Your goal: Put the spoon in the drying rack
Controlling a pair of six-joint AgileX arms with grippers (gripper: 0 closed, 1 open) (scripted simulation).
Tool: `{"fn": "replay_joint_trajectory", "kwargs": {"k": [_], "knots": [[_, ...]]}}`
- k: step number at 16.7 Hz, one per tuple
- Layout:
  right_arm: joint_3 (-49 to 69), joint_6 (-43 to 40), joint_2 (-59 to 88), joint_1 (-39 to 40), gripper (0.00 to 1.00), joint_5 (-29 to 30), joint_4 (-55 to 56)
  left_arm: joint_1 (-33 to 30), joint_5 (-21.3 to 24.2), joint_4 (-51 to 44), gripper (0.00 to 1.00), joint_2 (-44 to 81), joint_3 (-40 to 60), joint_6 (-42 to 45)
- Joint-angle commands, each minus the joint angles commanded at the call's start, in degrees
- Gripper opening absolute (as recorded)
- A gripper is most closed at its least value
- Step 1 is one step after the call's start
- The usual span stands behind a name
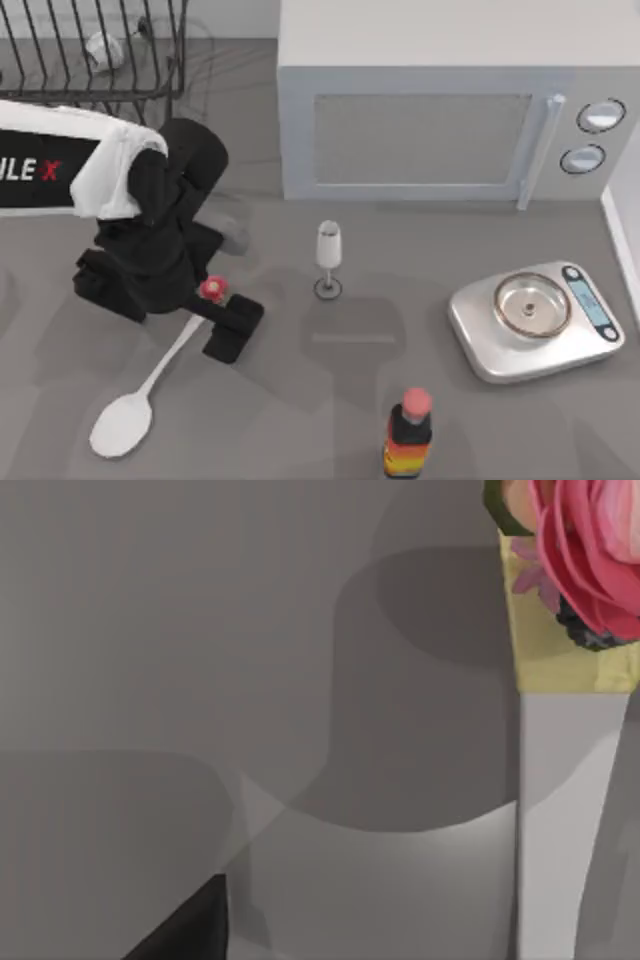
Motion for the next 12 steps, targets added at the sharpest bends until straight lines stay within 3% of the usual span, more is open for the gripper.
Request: {"fn": "replay_joint_trajectory", "kwargs": {"k": [12], "knots": [[0.00, 0.00, 0.00, 0.00, 1.00, 0.00, 0.00, 0.00, 0.00, 0.00, 0.10, 0.00, 0.00, 0.00]]}}
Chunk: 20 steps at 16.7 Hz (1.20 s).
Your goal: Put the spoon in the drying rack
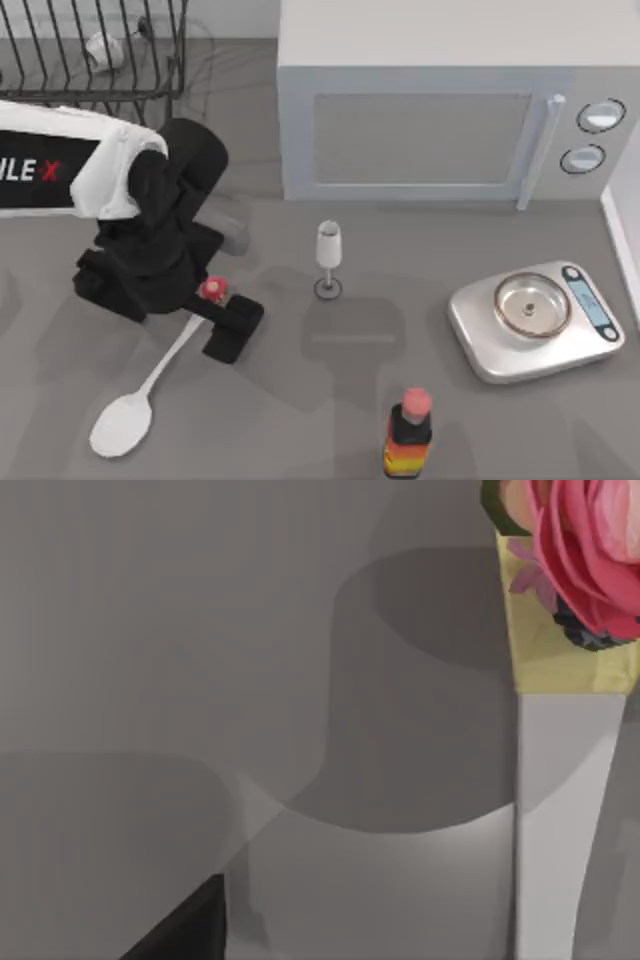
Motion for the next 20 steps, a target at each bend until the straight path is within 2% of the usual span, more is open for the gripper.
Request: {"fn": "replay_joint_trajectory", "kwargs": {"k": [1, 2, 9, 13, 16, 20], "knots": [[0.00, 0.00, 0.00, 0.00, 1.00, 0.00, 0.00, 0.00, 0.00, 0.00, 0.02, 0.00, 0.00, 0.00], [0.00, 0.00, 0.00, 0.00, 1.00, 0.00, 0.00, 0.00, 0.00, 0.00, 0.00, 0.00, 0.00, 0.00], [0.00, 0.00, 0.00, 0.00, 1.00, 0.00, 0.00, 0.00, 0.00, 0.00, 0.00, 0.00, 0.00, 0.00], [0.00, 0.00, 0.00, 0.00, 1.00, 0.00, 0.00, -0.07, 0.08, -4.37, 0.00, -3.54, 3.12, -0.15], [0.00, 0.00, 0.00, 0.00, 1.00, 0.00, 0.00, -0.13, 0.06, -11.96, 0.00, -4.42, 10.28, -0.40], [0.00, 0.00, 0.00, 0.00, 1.00, 0.00, 0.00, -0.30, 0.04, -29.57, 0.00, -6.67, 23.26, -0.61]]}}
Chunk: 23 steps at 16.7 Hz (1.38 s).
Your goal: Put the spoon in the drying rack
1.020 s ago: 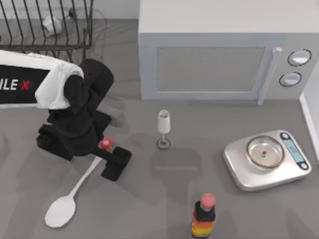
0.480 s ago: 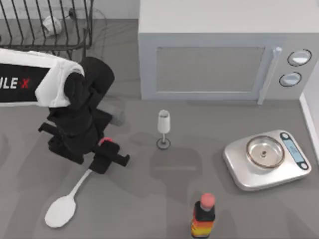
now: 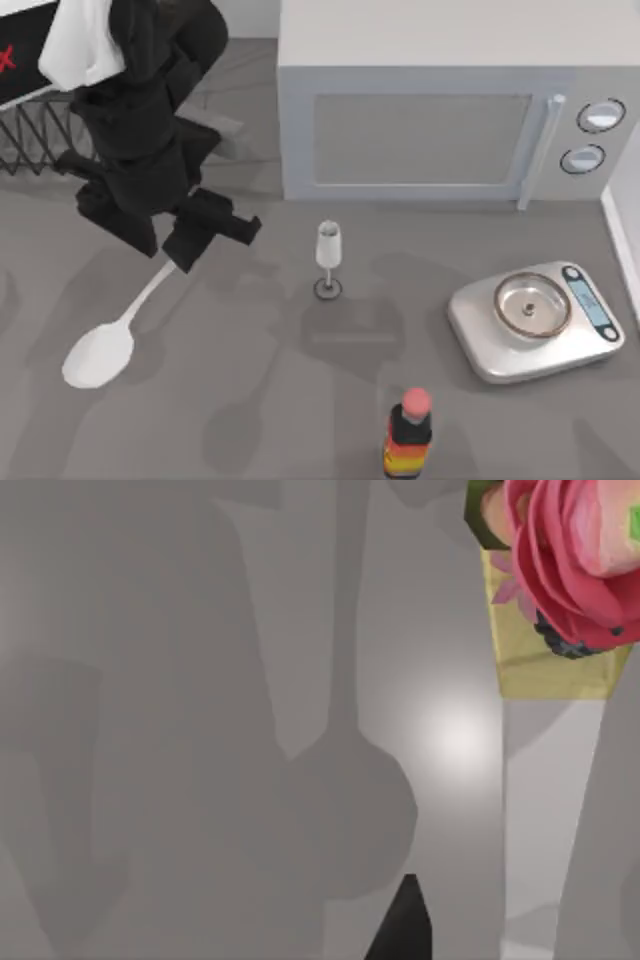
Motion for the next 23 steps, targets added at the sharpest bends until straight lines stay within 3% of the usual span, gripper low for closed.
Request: {"fn": "replay_joint_trajectory", "kwargs": {"k": [5, 13, 18, 23], "knots": [[0.00, 0.00, 0.00, 0.00, 1.00, 0.00, 0.00, -0.14, -0.01, -15.56, 0.00, -3.60, 12.96, -0.05], [0.00, 0.00, 0.00, 0.00, 1.00, 0.00, 0.00, 0.43, 0.09, -16.76, 0.00, -4.88, 14.45, 0.06], [0.00, 0.00, 0.00, 0.00, 1.00, 0.00, 0.00, 6.43, 2.13, -5.20, 0.00, -13.53, 8.78, -0.15], [0.00, 0.00, 0.00, 0.00, 1.00, 0.00, 0.00, 17.11, 5.58, 17.80, 0.00, -27.92, -2.26, -0.66]]}}
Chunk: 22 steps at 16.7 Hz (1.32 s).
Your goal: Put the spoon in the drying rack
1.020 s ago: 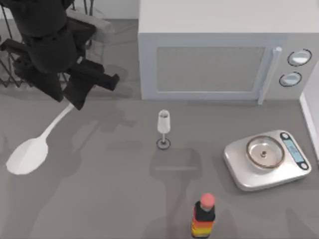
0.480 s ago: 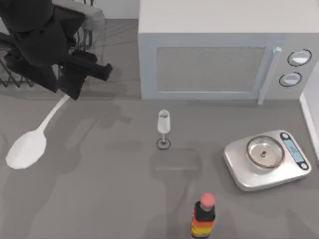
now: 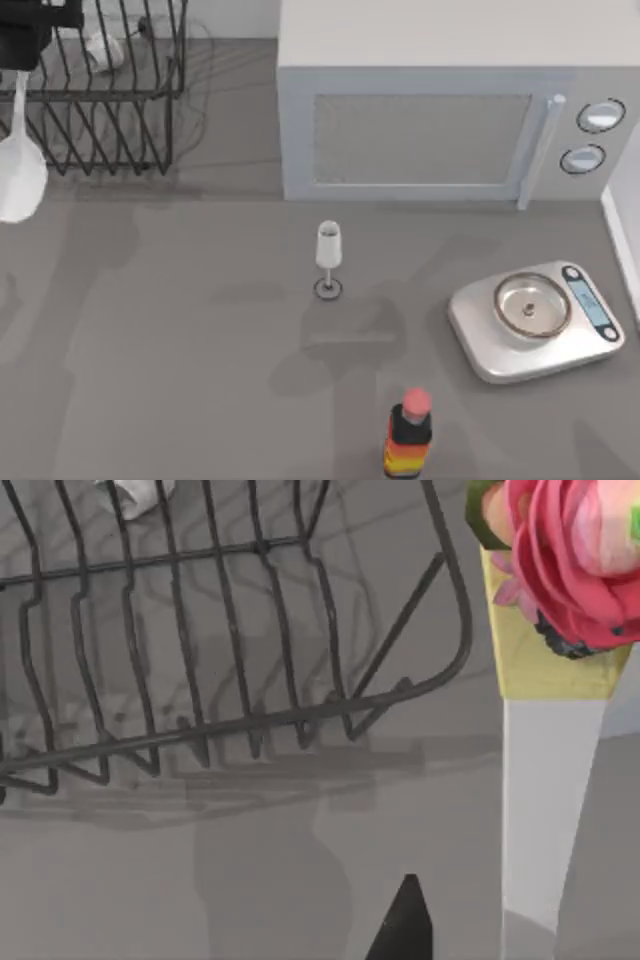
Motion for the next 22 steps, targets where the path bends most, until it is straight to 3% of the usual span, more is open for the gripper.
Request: {"fn": "replay_joint_trajectory", "kwargs": {"k": [5, 8, 17, 22], "knots": [[0.00, 0.00, 0.00, 0.00, 1.00, 0.00, 0.00, 11.12, 3.68, 24.63, 0.00, -15.83, -11.89, -0.38], [0.00, 0.00, 0.00, 0.00, 1.00, 0.00, 0.00, 16.10, 5.36, 33.92, 0.00, -23.44, -16.87, -0.66], [0.00, 0.00, 0.00, 0.00, 1.00, 0.00, 0.00, 18.17, 6.01, 38.37, 0.00, -26.22, -18.84, -0.75], [0.00, 0.00, 0.00, 0.00, 1.00, 0.00, 0.00, 17.16, 4.88, 50.54, 0.00, -14.52, -19.76, -0.74]]}}
